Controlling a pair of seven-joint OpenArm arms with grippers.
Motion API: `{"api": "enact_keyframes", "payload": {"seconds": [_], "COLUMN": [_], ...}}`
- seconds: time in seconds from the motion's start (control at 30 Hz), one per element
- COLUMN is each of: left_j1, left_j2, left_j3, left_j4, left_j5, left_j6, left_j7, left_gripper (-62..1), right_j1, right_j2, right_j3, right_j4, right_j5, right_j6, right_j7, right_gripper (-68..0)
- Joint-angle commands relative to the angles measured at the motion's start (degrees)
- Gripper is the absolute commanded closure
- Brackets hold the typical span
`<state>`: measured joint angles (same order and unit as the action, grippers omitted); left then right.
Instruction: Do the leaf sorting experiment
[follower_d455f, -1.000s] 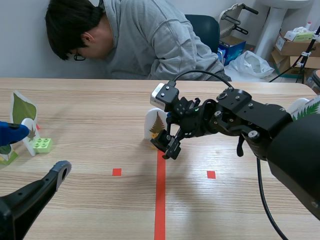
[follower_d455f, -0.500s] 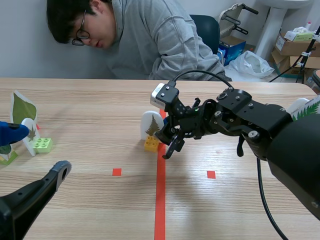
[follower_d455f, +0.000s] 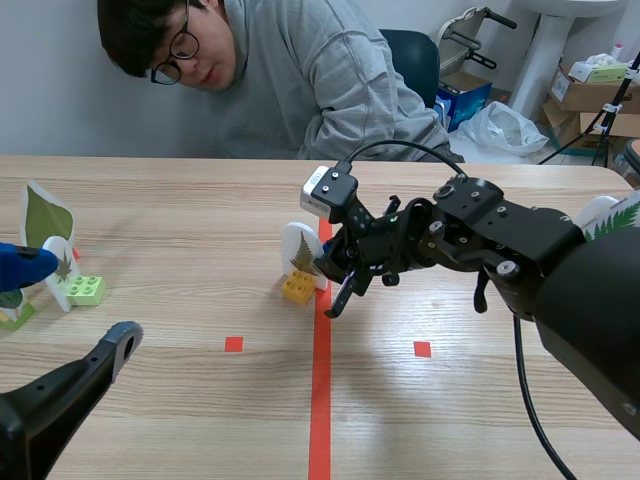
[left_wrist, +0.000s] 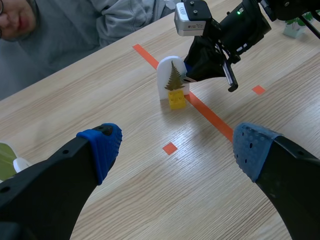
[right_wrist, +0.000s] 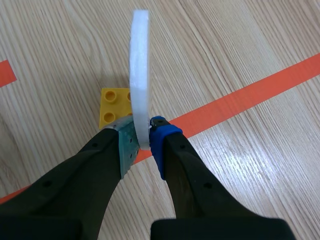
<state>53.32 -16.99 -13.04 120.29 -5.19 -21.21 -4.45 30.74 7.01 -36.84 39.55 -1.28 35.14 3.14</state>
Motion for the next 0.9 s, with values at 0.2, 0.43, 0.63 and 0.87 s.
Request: {"api": "enact_keyframes", "payload": {"seconds": [0.2, 0.43, 0.63, 0.87], "left_j1": [-0.15, -0.17, -0.17, -0.17], "left_j2": [0.13, 0.13, 0.13, 0.13], "left_j3": [0.15, 0.15, 0.15, 0.15], "left_j4": [0.09, 0.09, 0.09, 0.09], "left_j5": [-0.61, -0.61, -1.22, -1.22], "left_j6": [0.02, 0.02, 0.02, 0.0], "left_j7": [-0.44, -0.44, -0.46, -0.46], "left_gripper": [-48.2, -48.2, -48.2, -48.2], "right_j1": [1.31, -2.89, -12.72, -28.76], "right_j2": [0.5, 4.44, 10.54, 15.19], "right_j3": [0.42, 2.08, 7.87, 20.52], "right_j4": [1.79, 8.81, 21.51, 36.11], "right_j5": [0.42, 5.03, 13.88, 16.7], "right_j6": [0.04, 0.46, -0.04, -3.61], "right_j7": [-1.01, -5.09, -11.72, -15.32], "right_gripper": [-3.5, -3.5, -3.5, -3.5]}}
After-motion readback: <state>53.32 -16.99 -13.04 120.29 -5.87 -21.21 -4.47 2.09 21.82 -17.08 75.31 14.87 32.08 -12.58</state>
